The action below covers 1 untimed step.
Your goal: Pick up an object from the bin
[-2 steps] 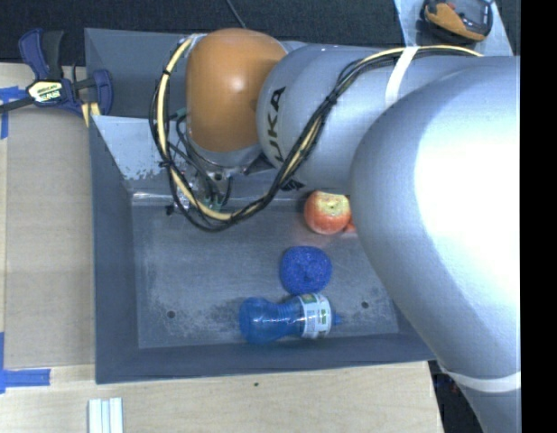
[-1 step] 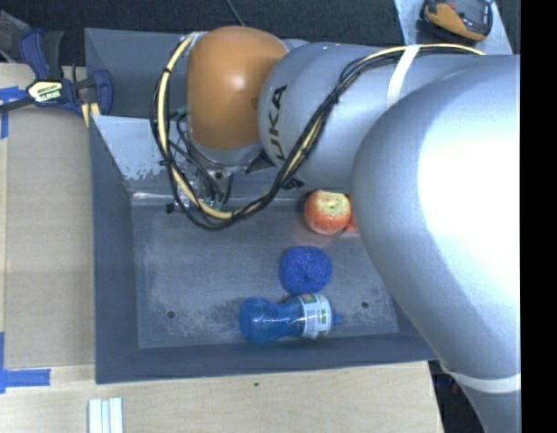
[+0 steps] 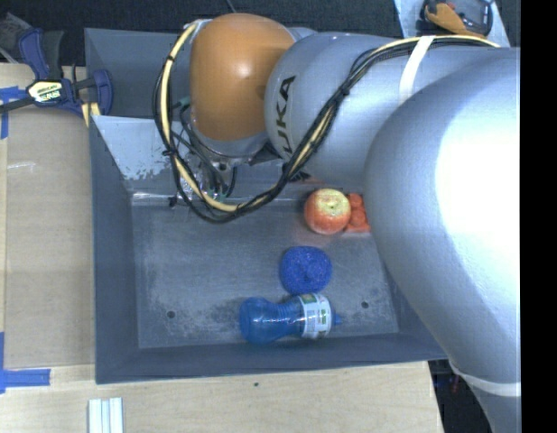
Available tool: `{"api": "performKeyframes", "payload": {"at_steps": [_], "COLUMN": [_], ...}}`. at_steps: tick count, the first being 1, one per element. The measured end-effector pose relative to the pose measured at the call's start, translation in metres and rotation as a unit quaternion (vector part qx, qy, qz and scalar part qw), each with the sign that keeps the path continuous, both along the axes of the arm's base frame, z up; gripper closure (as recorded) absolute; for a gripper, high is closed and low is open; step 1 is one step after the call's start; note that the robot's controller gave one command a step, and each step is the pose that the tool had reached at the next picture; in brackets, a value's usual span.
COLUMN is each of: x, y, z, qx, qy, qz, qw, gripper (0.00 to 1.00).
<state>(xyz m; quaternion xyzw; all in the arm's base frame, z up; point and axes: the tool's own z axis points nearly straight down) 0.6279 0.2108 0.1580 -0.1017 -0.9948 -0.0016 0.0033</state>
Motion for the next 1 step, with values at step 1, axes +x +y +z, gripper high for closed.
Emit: {"api": "performKeyframes", "payload": {"at_steps": [1], "x": [0.0006], "y": [0.0000], "z": [0.0156], "qx": [0.000], "qy": [-0.0011], "qz": [0.000], "qw": [1.0000], "gripper": [1.00]}}
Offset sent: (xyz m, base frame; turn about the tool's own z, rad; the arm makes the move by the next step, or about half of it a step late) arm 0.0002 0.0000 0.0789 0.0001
